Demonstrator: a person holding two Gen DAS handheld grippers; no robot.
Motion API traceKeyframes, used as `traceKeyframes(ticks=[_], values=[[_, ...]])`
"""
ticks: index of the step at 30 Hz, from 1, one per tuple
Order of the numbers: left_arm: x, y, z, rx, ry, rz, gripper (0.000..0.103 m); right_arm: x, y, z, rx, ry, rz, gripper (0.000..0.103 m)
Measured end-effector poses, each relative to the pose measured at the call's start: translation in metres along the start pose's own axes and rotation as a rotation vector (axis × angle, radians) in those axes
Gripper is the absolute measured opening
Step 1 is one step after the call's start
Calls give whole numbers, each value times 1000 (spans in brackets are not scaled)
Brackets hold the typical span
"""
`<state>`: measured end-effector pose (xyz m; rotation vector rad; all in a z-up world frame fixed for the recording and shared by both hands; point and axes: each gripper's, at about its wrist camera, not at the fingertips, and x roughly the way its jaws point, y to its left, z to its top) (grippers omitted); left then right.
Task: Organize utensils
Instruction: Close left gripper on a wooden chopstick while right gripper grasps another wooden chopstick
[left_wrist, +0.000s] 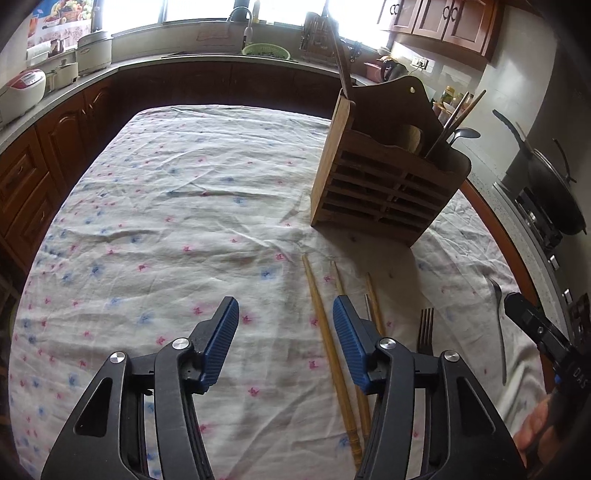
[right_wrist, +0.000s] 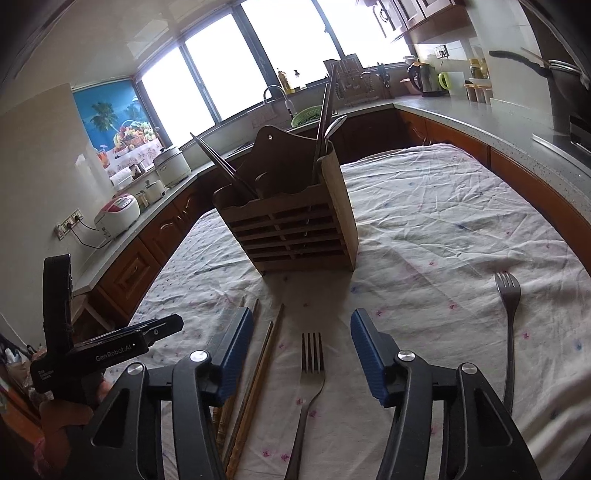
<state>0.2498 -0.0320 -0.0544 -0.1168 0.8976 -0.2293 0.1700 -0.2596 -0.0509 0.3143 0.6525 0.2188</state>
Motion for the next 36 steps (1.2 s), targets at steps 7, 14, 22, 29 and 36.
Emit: traceKeyframes(ticks=[7,14,22,29,36], values=[[38,-16,17,44,64,-25,37,23,-3,6,11,45,6,36],[79,-25,18,94,150,-3,29,44,-5,8,17,84,8,30],[67,-18,4,180,136,21,11,75,11,5,-25,155,32,27],[49,6,-8,168,161,-31,12,112,30,-1,-87,250,36,24],[52,12,-3,116,167,-30,12,132,38,0,-164,294,-10,16]])
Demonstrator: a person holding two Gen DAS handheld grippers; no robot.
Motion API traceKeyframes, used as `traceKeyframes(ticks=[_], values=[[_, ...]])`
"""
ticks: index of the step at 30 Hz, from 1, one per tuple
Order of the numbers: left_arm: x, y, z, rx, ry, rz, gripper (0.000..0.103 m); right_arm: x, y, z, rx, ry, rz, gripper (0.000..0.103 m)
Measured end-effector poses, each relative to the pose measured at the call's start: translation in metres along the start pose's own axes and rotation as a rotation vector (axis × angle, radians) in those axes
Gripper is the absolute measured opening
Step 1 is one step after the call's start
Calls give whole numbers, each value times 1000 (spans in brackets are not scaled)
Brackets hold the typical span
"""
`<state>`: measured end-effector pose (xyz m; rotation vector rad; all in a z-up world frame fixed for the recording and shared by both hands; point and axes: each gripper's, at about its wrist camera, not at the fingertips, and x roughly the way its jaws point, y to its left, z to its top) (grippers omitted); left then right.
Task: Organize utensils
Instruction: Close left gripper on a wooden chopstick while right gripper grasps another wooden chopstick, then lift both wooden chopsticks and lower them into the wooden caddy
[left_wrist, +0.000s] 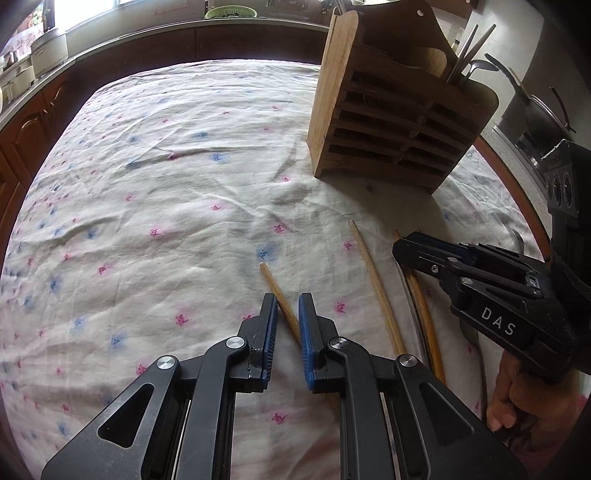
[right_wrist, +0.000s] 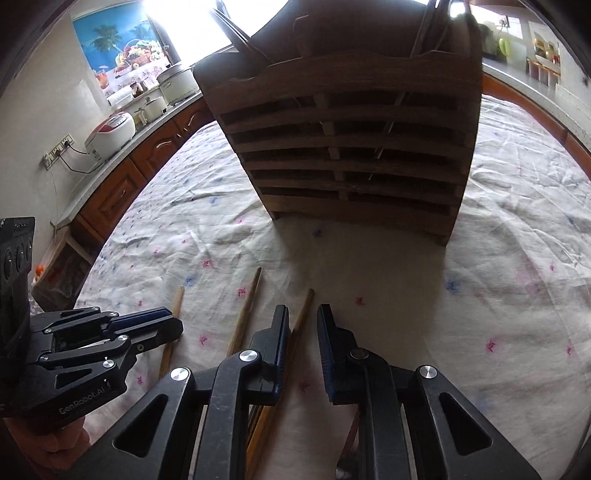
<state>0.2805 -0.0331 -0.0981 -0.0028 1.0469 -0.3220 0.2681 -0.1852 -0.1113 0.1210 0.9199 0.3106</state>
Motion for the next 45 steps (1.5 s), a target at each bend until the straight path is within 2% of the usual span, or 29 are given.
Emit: traceKeyframes(ticks=[5,7,10,13,16,23,33,45], values=[[4,-10,4,17,-9,55,12,3,10,1,-90,18,-58,16],[7,-18,4,53,-25,89,11,2,12,-1,-110,9,-84,11],[7,-21,3,71,-32,107,9,-2,4,-1,-64,4,-56,7],[0,-14,2,36,-38,66,5,-15,-9,0,9,-16,11,5],[-17,-9,-2,14,-75,59,5,-39,-15,-2,45,-62,46,4],[-76,2,-8,-56,-184,-17,4,-97,-19,-2,76,-165,109,4],[-145,-4,-18,-62,-317,-59,4,-159,3,1,48,-314,115,4],[-200,-11,-33,-57,-437,-85,4,-213,16,-4,-4,-454,84,4]])
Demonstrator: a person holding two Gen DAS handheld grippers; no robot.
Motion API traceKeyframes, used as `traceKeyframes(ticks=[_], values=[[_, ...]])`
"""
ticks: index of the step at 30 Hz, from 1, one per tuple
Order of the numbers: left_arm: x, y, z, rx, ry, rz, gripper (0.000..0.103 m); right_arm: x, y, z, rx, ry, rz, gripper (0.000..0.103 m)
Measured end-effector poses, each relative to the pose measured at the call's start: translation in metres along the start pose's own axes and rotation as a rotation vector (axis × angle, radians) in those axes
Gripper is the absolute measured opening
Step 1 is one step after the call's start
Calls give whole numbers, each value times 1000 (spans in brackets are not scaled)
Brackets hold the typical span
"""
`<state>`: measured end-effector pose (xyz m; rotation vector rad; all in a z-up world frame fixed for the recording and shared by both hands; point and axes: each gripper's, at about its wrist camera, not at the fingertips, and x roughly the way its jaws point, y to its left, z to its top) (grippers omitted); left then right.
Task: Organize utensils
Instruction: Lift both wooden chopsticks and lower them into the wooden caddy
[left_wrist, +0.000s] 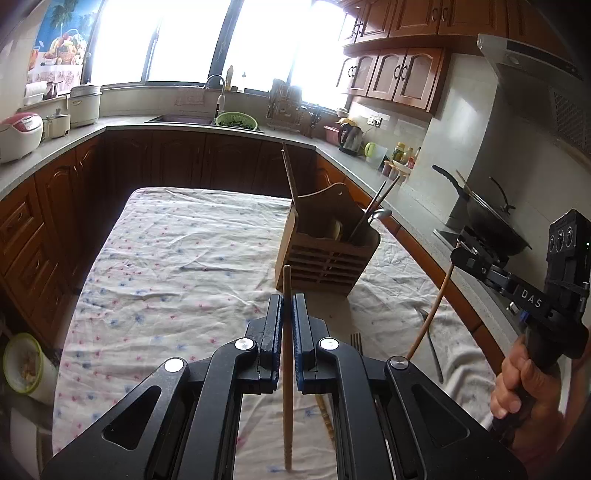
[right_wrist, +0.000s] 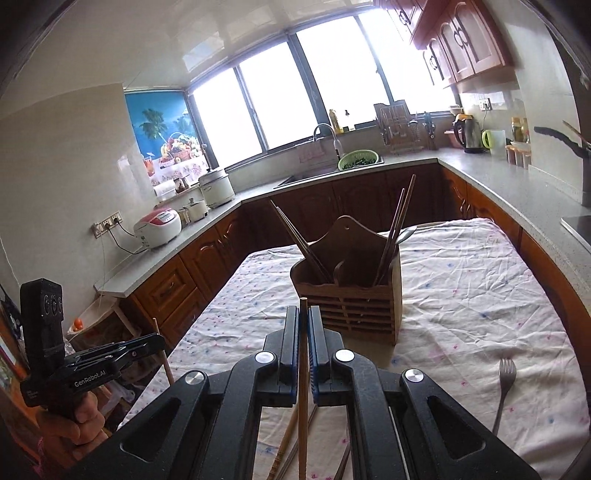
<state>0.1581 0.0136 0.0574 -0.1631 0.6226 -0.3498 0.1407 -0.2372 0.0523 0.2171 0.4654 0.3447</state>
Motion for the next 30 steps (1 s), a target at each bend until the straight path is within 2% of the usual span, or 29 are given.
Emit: traceKeyframes(ticks=[10,30], values=[[-20,2,13,-20,-76,-3,4,-18,1,11,-7,-72,1,4],[-10,-5,28,-21,-96,-7,4,-21,-21,18,38,-118,-26,4]])
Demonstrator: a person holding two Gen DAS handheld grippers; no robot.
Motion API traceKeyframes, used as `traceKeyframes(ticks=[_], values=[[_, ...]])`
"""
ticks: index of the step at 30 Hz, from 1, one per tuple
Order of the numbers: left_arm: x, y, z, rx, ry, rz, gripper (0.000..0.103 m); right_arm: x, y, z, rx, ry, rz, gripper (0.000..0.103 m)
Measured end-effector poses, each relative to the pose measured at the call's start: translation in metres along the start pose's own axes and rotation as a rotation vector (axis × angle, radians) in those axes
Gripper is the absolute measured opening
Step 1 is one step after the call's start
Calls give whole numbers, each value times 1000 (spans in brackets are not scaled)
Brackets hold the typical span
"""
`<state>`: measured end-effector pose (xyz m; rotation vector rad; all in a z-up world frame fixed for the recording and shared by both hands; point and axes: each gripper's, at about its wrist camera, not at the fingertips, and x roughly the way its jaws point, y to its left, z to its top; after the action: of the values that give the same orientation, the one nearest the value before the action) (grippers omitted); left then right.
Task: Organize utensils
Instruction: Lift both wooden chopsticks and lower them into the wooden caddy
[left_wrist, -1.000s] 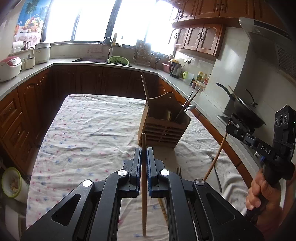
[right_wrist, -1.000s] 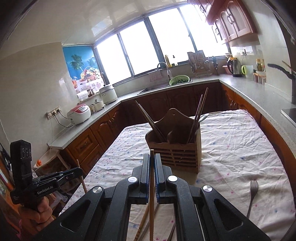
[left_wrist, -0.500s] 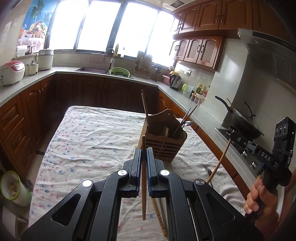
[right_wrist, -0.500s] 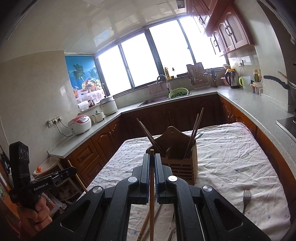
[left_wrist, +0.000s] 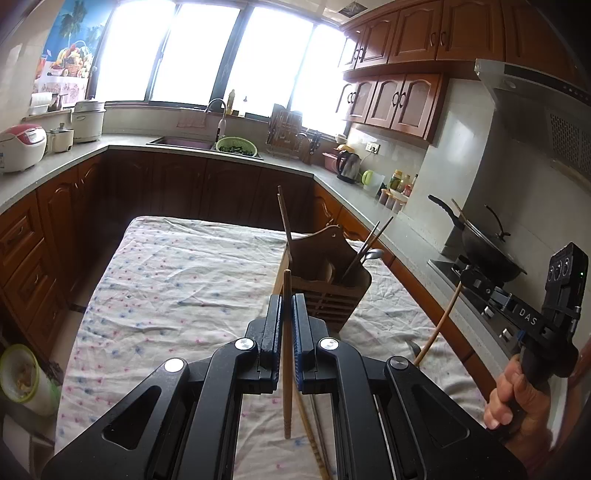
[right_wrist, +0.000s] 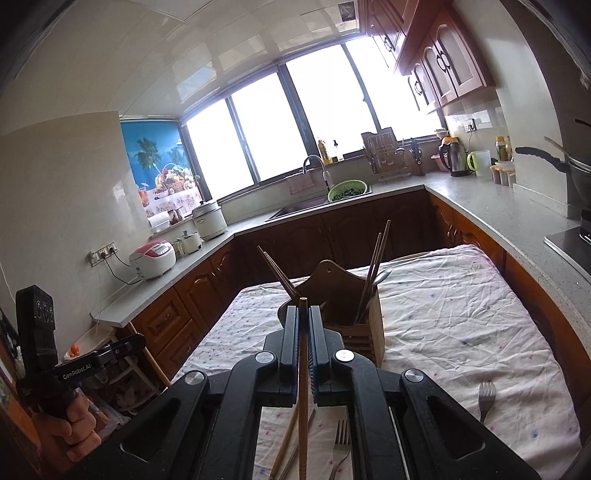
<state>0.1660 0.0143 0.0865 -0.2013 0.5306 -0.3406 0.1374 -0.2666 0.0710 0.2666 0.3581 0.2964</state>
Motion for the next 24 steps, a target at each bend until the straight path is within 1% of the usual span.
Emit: traceKeyframes(ticks=[5,13,18,24], values=[[5,-2,8,1,-10,-5,4,5,-4,4,7,-4,-9,4],[16,-6,26,4,-32,-24,4,9,-9,18,11,-48,-23,4],[23,-12,46,12,-66,-35,4,14,-15,34,9,-89,-33,4],[35,-23,76,42,-122,-52,4,21,-20,60,4,-161,-45,4]])
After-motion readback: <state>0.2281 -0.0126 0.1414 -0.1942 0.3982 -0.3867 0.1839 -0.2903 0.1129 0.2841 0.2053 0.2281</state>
